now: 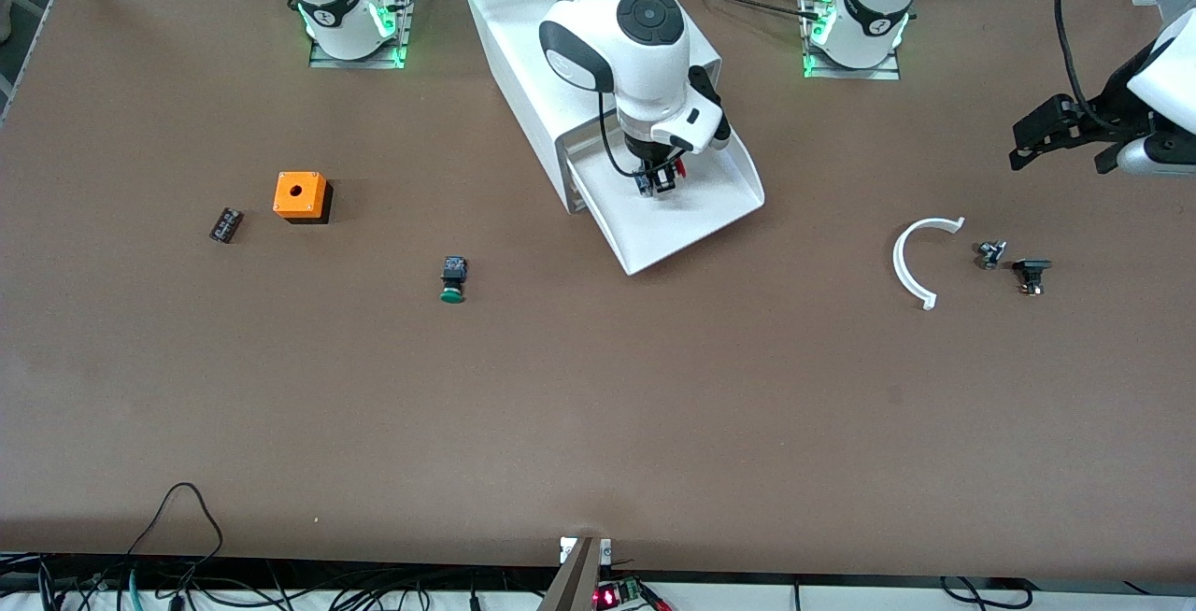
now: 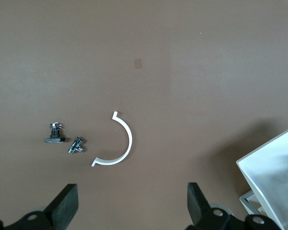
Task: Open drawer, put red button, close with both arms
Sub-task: 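Carry the red button into the open drawer with the right gripper, then open the right gripper and withdraw it from the drawer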
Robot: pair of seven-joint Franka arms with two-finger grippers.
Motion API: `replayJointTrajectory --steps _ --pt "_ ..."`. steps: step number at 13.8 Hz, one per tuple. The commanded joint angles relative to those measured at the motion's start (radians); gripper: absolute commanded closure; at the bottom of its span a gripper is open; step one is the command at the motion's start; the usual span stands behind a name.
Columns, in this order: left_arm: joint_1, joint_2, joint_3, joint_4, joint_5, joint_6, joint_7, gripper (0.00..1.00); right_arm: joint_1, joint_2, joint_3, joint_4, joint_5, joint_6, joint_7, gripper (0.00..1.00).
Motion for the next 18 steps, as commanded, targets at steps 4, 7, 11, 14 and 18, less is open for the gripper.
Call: replayJointTrajectory --steps 4,7,11,14,18 --pt "-0.009 0.036 0.006 0.067 0.018 -0.026 -0.013 0.0 0.011 0.017 -0.01 0.052 0.019 -0.028 0.006 0.0" --pt "-0.003 0.038 0.02 0.055 0.017 -0.022 -0.009 0.0 0.01 -0.019 -0.009 0.086 0.01 -0.051 0.107 0.0" --pt "-0.002 0.038 0.071 0.053 0.015 -0.019 0.002 0.0 -0.042 -0.091 -0.07 0.11 0.013 -0.037 0.3 0.0" --pt "-0.002 0.05 0.074 0.05 0.016 -0.016 0.002 0.0 -0.075 -0.131 -0.185 0.12 0.019 -0.039 0.343 0.0" --pt "-0.005 0.07 0.074 -0.029 0.015 0.075 -0.001 0.0 -0.125 -0.181 -0.249 0.063 0.024 -0.062 0.404 0.0"
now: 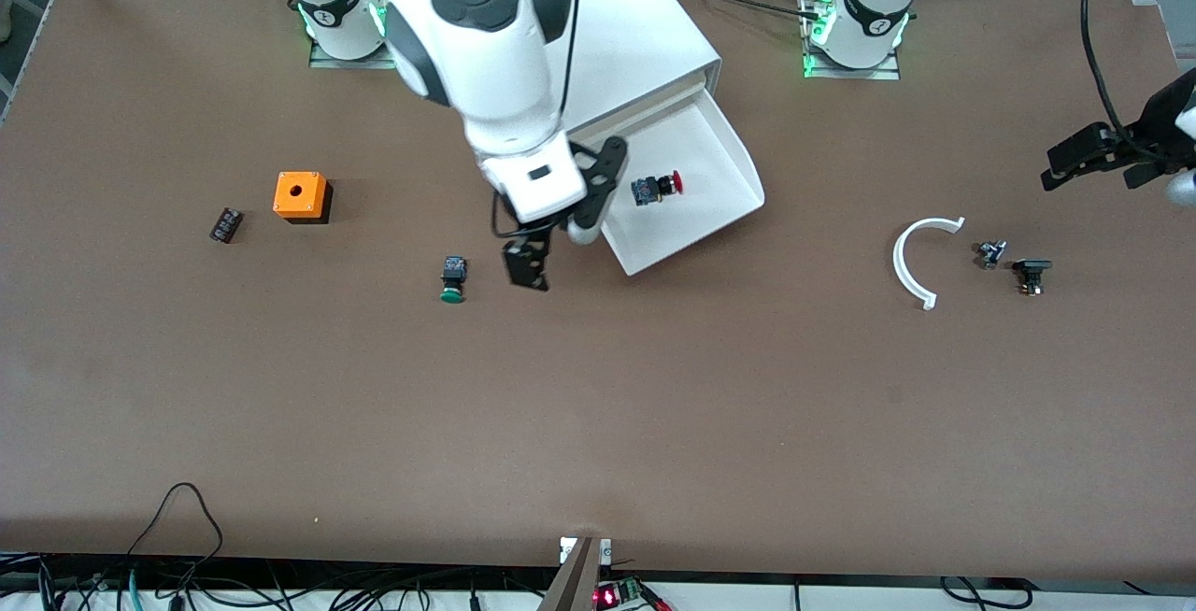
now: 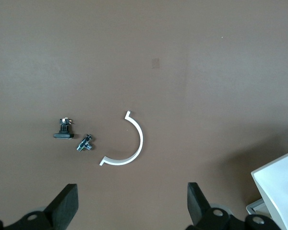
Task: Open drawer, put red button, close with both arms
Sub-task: 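Open the right gripper and withdraw it from the drawer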
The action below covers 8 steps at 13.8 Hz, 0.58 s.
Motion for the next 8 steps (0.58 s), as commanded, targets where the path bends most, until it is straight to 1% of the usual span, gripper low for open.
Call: replayJointTrajectory --steps 1,2,5,8 --pt "-0.013 0.016 -0.003 -0.075 0.015 0.105 -0.003 0.0 -0.004 -0.059 -0.049 -0.081 0.008 -0.032 0.136 0.0" --pt "-0.014 0.026 -0.01 -0.109 0.015 0.16 -0.009 0.0 -0.017 -0.079 -0.063 -0.098 0.01 -0.072 0.207 0.0" --pt "-0.036 0.066 -0.023 -0.212 0.0 0.339 -0.012 0.0 -0.095 -0.105 -0.063 -0.098 0.01 -0.182 0.394 0.0" --pt "-0.058 0.114 -0.053 -0.284 -0.046 0.482 -0.027 0.0 -0.177 -0.133 -0.063 -0.101 0.02 -0.242 0.534 0.0"
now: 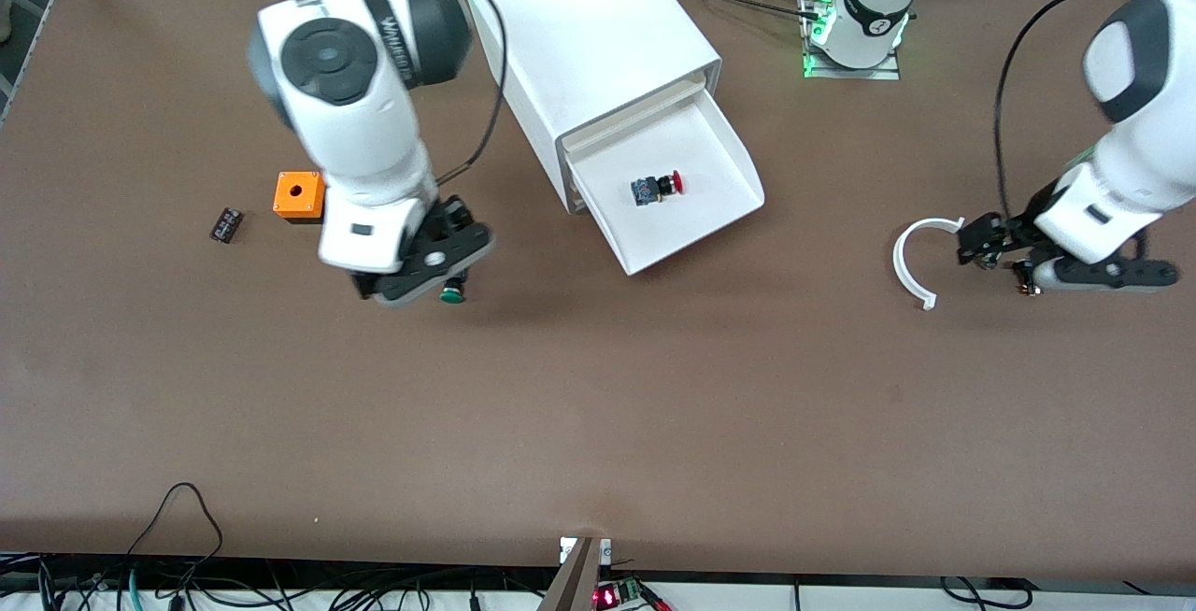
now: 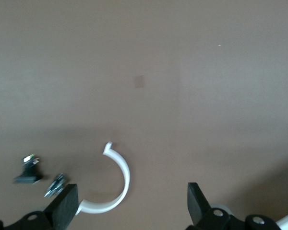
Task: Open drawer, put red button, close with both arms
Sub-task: 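Open the right gripper and withdraw it from the drawer, then push the drawer front shut with the left gripper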
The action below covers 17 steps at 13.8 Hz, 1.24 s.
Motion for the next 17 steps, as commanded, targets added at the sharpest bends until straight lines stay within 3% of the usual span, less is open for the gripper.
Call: replayJointTrajectory --steps 1,4,7,11,14,16,17 --pt "-0.039 0.039 -0.017 -0.048 -0.039 0.104 -0.055 0.0 -0.062 -0.059 0.01 -0.038 0.035 -0.06 0.129 0.0" --pt "-0.087 0.117 -0.053 -0.05 -0.036 0.185 -0.224 0.0 -0.194 -0.111 0.01 -0.038 0.139 -0.066 0.15 0.0" --pt "-0.16 0.195 -0.059 -0.057 -0.036 0.274 -0.394 0.0 -0.283 -0.146 0.002 -0.048 0.14 -0.152 0.159 0.0" --pt "-0.231 0.217 -0.094 -0.143 -0.034 0.414 -0.597 0.0 -0.302 -0.174 -0.155 -0.075 0.132 -0.295 0.183 0.0" --pt "-0.275 0.246 -0.108 -0.195 -0.034 0.489 -0.703 0.0 -0.302 -0.235 -0.211 -0.088 0.126 -0.365 0.173 0.0" --pt "-0.3 0.243 -0.142 -0.223 -0.034 0.491 -0.775 0.0 -0.341 -0.29 -0.196 -0.168 0.121 -0.321 0.168 0.0" --pt "-0.3 0.239 -0.16 -0.238 -0.034 0.491 -0.807 0.0 -0.411 -0.33 -0.133 -0.236 0.12 -0.279 0.167 0.0"
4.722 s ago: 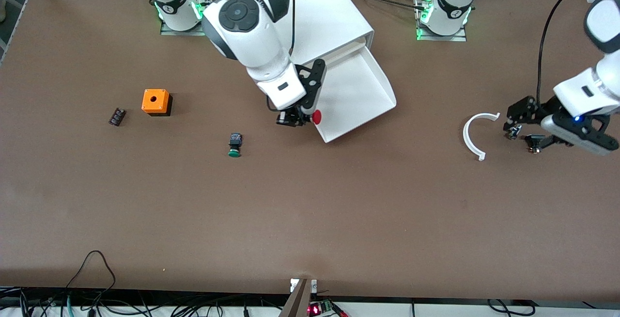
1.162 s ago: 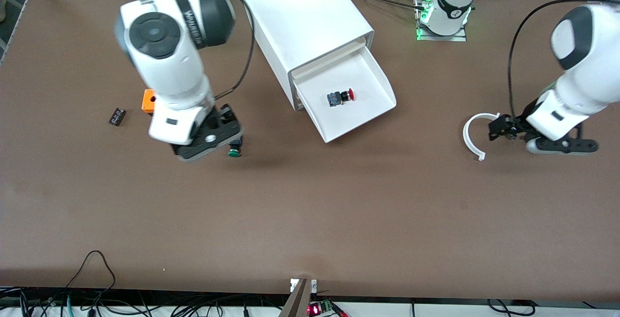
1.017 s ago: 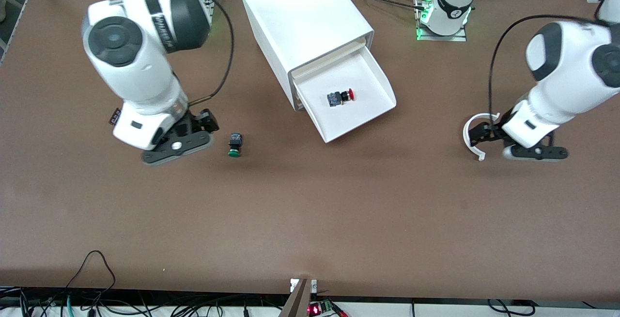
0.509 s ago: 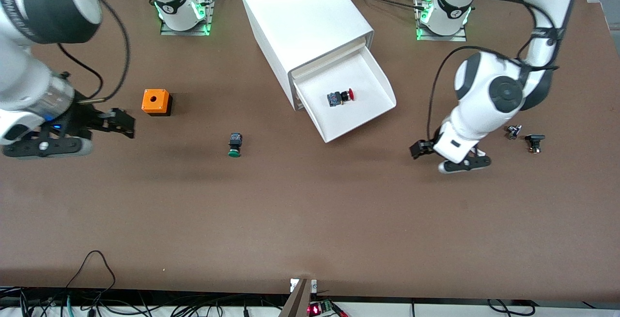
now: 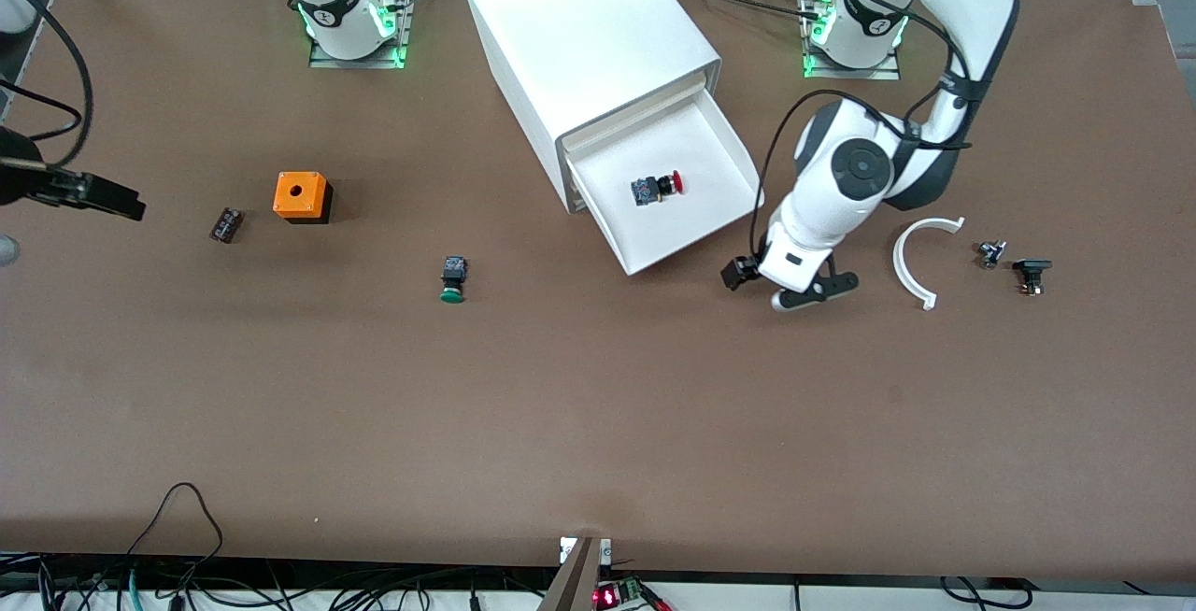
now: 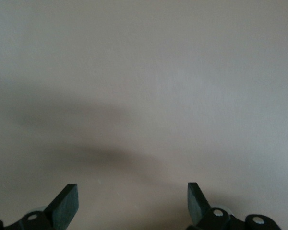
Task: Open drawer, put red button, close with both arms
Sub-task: 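Push the drawer front shut with the left gripper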
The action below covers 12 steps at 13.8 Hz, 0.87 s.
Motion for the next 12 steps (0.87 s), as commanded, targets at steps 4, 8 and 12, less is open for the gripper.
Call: replayJointTrajectory --steps 4,8,12 --pt "-0.012 -0.022 -0.108 -0.066 -0.01 0.009 -0.095 0.0 -0.185 -0.197 0.172 -0.26 -0.027 0.111 0.011 0.0" --pt "-0.012 -0.032 -0.18 -0.103 -0.01 -0.007 -0.079 0.0 -0.183 -0.244 0.18 -0.322 -0.024 0.144 0.012 0.0" --pt "-0.011 -0.038 -0.268 -0.109 -0.01 -0.079 -0.076 0.0 -0.185 -0.388 0.175 -0.524 -0.019 0.29 -0.044 0.0"
